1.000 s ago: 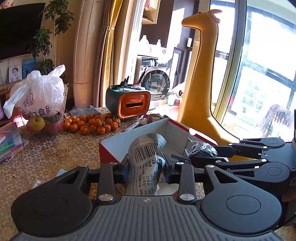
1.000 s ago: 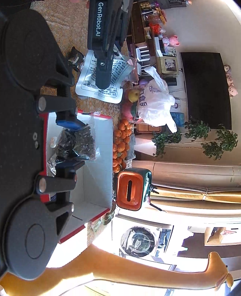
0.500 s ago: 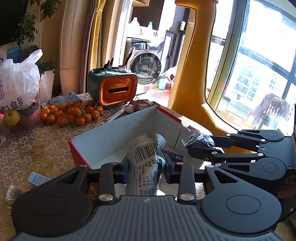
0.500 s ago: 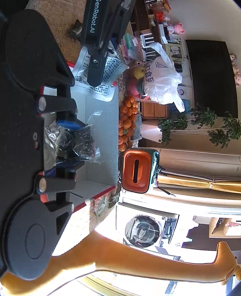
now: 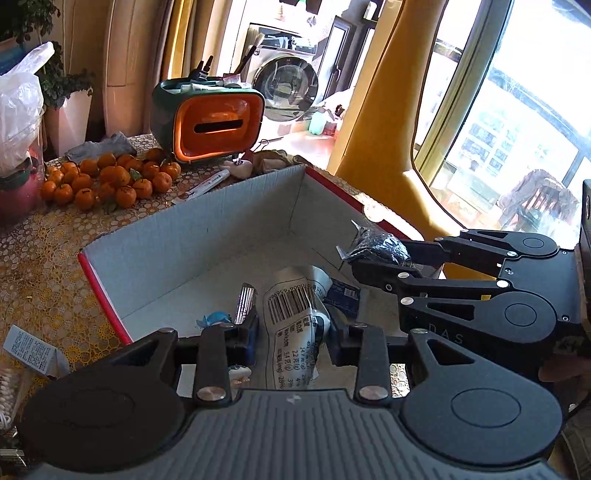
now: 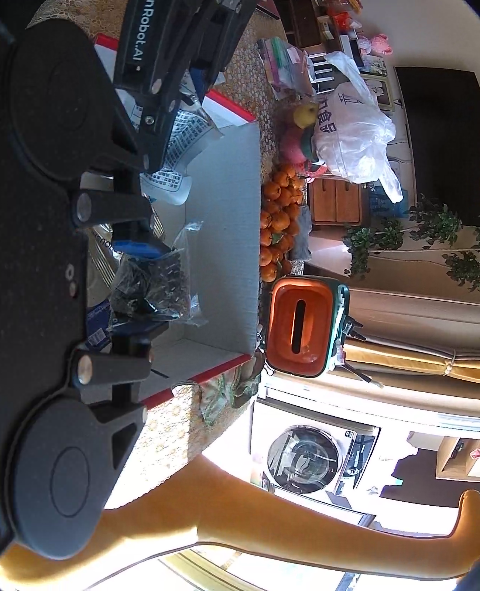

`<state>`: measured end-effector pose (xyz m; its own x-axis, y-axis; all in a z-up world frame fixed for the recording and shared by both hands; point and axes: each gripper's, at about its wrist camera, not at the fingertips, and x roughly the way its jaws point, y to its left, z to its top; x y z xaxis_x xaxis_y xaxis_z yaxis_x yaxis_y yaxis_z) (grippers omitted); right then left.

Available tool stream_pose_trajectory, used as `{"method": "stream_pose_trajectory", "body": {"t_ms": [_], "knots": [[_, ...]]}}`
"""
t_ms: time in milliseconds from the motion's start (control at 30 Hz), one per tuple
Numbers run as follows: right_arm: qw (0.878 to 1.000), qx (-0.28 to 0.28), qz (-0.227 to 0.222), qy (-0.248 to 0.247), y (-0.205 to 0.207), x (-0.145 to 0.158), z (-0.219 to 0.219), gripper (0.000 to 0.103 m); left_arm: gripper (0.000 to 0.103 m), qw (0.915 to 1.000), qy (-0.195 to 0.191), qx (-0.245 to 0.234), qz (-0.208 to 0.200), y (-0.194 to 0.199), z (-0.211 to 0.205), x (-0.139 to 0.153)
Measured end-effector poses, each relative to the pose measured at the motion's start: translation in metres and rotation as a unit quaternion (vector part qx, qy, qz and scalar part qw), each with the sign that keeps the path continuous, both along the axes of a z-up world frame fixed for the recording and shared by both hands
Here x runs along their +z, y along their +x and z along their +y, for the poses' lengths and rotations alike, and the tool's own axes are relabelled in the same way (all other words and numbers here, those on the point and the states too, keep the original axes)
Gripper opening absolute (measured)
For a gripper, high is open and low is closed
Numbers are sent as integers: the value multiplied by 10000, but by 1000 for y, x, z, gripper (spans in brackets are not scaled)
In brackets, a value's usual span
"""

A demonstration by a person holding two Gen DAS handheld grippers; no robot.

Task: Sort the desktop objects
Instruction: 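Lower both items into the shoebox and open both grippers to release them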

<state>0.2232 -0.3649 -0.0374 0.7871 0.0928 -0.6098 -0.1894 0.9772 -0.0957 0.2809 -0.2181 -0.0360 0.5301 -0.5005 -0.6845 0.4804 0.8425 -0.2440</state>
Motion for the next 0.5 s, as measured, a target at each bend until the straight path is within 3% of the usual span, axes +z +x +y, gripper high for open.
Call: {"method": "stream_pose_trajectory", "body": {"t_ms": [500], "knots": [[9989,67,373,-258,51,-14,6,34,33,9954,-12,-383,881,32,-11,-35]]}}
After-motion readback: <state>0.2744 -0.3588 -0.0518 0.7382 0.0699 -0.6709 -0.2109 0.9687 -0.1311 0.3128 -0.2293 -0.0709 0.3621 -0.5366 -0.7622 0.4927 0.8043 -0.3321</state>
